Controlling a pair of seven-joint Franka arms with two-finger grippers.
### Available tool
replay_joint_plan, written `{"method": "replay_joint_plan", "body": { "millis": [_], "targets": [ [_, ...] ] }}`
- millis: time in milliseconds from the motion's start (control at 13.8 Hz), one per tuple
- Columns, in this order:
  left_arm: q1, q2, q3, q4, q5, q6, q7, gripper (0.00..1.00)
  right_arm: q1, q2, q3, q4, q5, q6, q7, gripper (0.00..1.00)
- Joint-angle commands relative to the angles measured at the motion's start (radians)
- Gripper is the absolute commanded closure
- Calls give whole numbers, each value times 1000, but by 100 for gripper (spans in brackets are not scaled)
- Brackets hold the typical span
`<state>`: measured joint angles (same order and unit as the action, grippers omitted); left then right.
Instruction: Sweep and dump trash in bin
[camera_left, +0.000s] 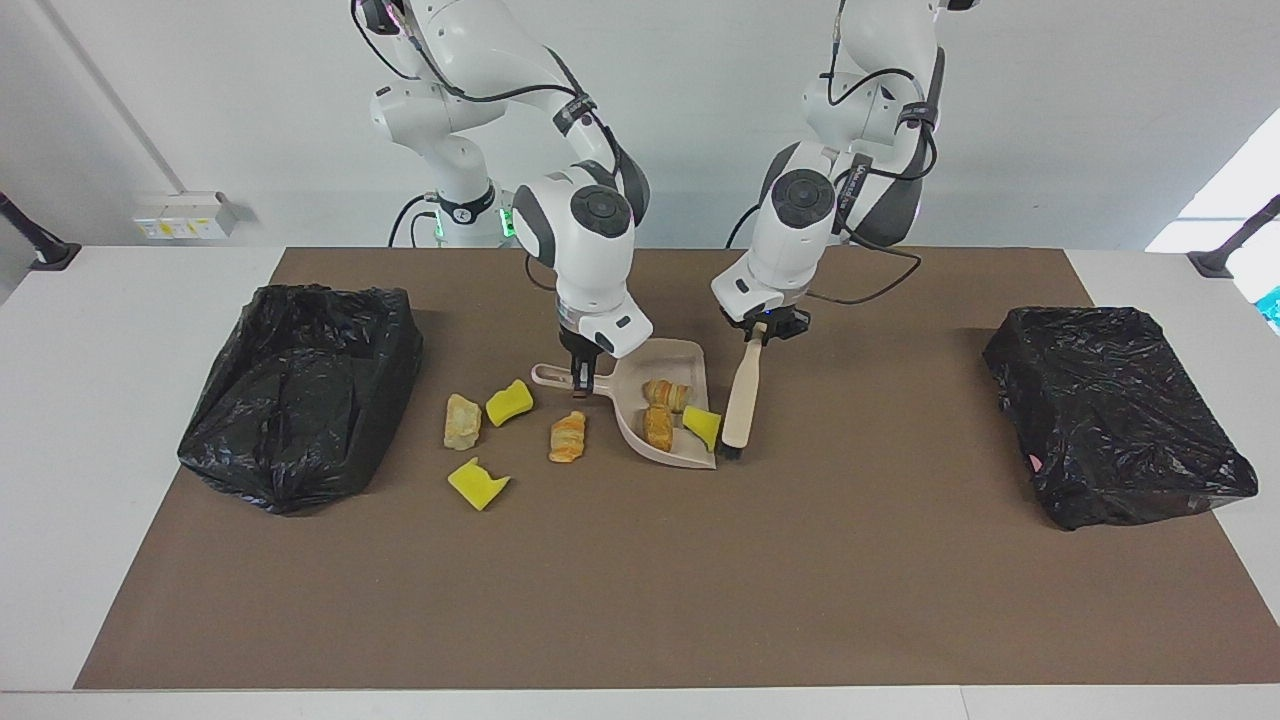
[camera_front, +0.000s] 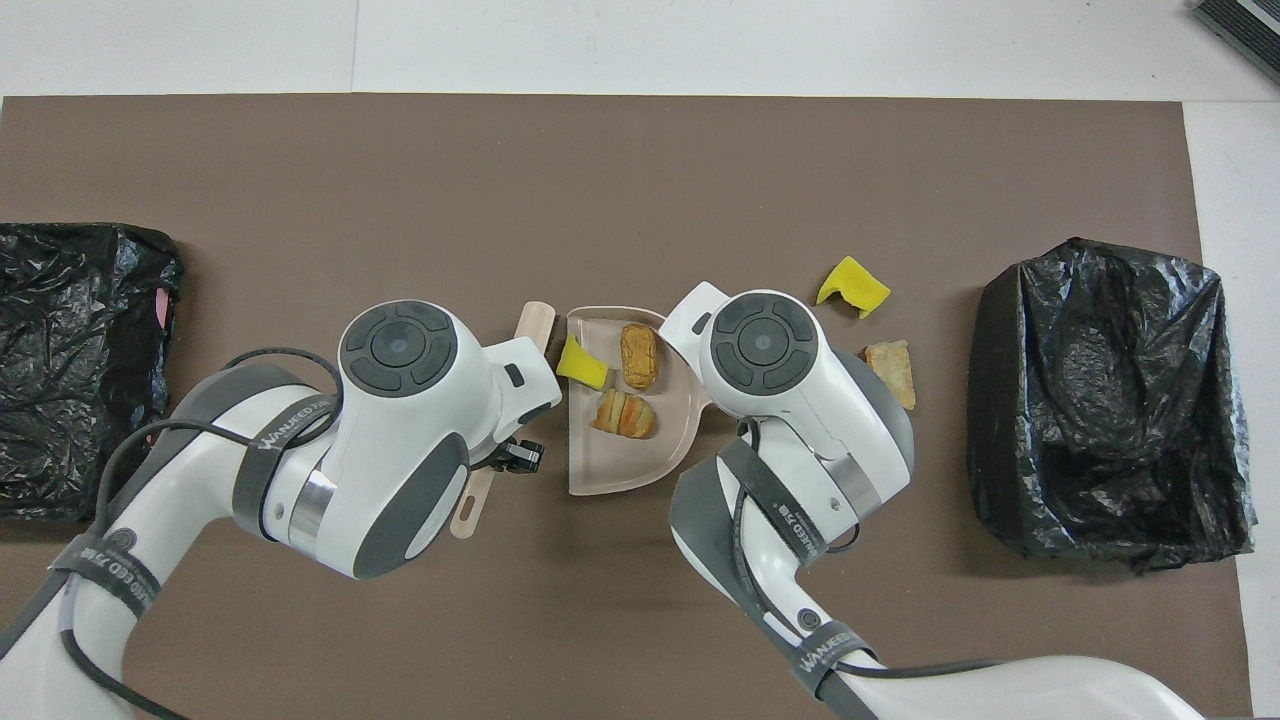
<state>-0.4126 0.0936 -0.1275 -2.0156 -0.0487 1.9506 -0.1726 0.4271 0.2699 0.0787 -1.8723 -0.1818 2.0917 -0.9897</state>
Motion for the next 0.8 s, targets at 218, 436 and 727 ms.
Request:
{"method": "replay_joint_plan", "body": {
  "millis": [218, 436, 727],
  "targets": [
    [41, -146, -1, -6, 1, -128, -13, 100, -21, -26, 6, -36, -1, 25, -47, 100],
    [20, -219, -7, -90, -26, -199, -181, 100, -45, -40, 7, -2, 25, 8, -95, 100],
    [-76, -328, -7, -259, -69, -57, -419, 100, -143, -100, 6, 48, 77, -47, -242, 100]
  ]
}}
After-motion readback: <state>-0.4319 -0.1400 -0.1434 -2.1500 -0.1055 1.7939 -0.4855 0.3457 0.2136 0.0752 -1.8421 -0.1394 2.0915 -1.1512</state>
